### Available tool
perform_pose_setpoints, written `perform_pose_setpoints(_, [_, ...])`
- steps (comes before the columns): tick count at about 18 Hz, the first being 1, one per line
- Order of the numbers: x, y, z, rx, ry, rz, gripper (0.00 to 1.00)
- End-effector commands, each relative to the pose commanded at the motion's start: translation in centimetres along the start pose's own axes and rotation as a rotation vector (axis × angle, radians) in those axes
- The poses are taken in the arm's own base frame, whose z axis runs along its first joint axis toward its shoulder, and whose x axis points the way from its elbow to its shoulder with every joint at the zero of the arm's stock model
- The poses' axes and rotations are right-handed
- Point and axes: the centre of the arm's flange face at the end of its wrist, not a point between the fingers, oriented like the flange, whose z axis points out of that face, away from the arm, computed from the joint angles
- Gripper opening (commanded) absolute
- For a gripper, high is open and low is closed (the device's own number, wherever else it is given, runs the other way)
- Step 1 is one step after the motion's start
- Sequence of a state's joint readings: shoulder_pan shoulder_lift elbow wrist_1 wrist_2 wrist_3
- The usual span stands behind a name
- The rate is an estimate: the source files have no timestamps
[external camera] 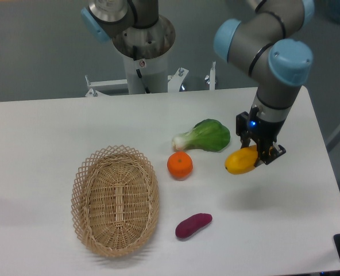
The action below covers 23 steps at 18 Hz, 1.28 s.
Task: Place the mango on the table
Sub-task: 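Lower the held yellow mango onto the table beside the bok choy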
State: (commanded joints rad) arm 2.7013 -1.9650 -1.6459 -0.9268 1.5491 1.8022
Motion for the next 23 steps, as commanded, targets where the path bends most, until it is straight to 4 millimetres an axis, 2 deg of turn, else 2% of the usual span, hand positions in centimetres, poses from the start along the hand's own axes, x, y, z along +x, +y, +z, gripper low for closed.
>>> perform_pose_setpoints(3, [0.0, 1.7, 2.4, -0.002, 0.028, 0.021, 0.41])
perform_pose_setpoints(5, [0.4, 1.7, 3.6, 0.003, 0.047, 0.023, 0.41])
perform_pose_setpoints(9, [2.5, 1.4, 6.8, 0.003, 0.048, 0.020, 0.41])
perform_pose_setpoints(19, [3.0, 1.1, 7.6, 0.007, 0.058, 0.010, 0.42])
perform_pose_setpoints(23, [2.9, 1.2, 7.4, 0.007, 0.055, 0.010, 0.50])
